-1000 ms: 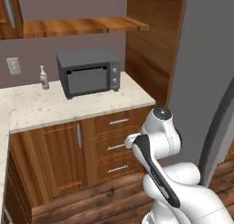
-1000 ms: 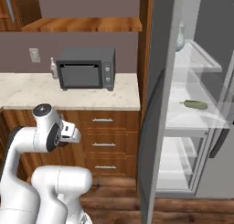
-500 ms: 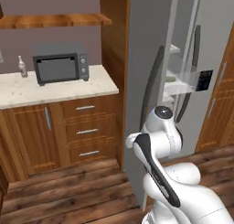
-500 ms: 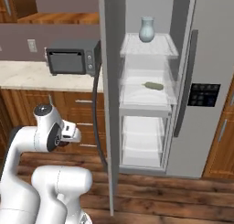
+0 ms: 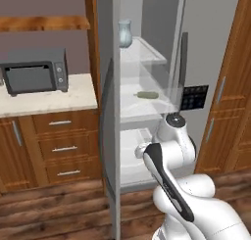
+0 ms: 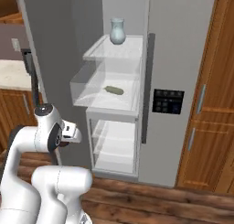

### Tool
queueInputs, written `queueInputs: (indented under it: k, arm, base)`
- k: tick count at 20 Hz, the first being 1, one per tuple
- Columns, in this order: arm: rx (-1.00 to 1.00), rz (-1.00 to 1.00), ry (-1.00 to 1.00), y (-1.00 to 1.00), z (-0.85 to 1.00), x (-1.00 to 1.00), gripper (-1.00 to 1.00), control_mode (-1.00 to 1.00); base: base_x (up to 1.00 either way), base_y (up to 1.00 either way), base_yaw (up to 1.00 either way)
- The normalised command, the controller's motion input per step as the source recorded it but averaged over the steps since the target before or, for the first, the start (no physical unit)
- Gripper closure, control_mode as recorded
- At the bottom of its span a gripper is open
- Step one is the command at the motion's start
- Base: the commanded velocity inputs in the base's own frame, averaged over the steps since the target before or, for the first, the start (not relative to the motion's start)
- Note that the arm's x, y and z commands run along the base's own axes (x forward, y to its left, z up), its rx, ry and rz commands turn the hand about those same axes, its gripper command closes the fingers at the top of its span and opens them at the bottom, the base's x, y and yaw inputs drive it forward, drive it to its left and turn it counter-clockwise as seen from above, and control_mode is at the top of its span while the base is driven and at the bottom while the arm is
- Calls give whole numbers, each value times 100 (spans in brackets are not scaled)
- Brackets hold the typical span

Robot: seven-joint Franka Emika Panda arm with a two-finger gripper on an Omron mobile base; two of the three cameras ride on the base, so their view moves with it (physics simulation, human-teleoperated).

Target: Place the cucumber and potato inside the fridge drawer. Close the drawer after placing the vegetables.

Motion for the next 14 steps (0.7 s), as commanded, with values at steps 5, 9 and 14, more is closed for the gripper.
queueInputs:
  k: [5, 9, 14]
  arm:
    - [0, 0, 0, 0, 0, 0, 100, 100]
    - [0, 0, 0, 0, 0, 0, 100, 100]
    - [0, 0, 0, 0, 0, 0, 100, 100]
  base:
    - [60, -100, 21]
    - [41, -77, 27]
    - [33, -55, 34]
